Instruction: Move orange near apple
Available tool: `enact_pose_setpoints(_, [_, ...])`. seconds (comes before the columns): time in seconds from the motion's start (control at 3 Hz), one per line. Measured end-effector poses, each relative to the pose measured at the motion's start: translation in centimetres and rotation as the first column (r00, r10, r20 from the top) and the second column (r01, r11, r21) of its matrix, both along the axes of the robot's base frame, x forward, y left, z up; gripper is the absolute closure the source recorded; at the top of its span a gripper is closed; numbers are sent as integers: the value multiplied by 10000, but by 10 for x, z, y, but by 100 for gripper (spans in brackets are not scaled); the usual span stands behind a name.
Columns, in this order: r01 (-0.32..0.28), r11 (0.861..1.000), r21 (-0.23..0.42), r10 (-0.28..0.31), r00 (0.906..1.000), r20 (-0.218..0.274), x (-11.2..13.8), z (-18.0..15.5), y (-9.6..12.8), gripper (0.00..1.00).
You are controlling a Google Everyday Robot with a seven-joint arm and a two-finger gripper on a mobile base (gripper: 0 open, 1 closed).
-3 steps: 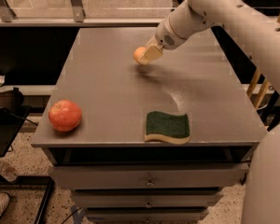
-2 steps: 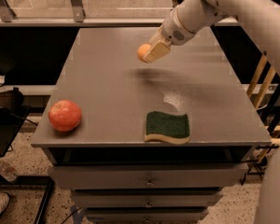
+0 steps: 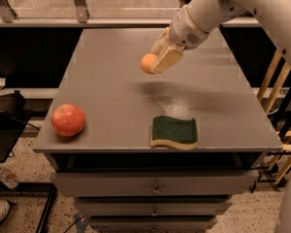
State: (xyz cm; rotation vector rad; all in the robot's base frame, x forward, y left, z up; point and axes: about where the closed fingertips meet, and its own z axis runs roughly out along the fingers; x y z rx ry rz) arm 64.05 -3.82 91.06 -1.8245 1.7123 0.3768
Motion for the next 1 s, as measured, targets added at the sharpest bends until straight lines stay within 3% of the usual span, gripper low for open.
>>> enact_pose_setpoints(0.33, [-4, 10000, -1, 4, 10000, -1, 0, 0, 0, 100])
enact_pose_setpoints(0.67, [-836, 9961, -289, 838, 9965, 63, -5, -1, 15, 100])
enact_pose_setpoints(1.0, [-2342, 9683, -872, 2357, 9718, 64, -23, 1, 44, 100])
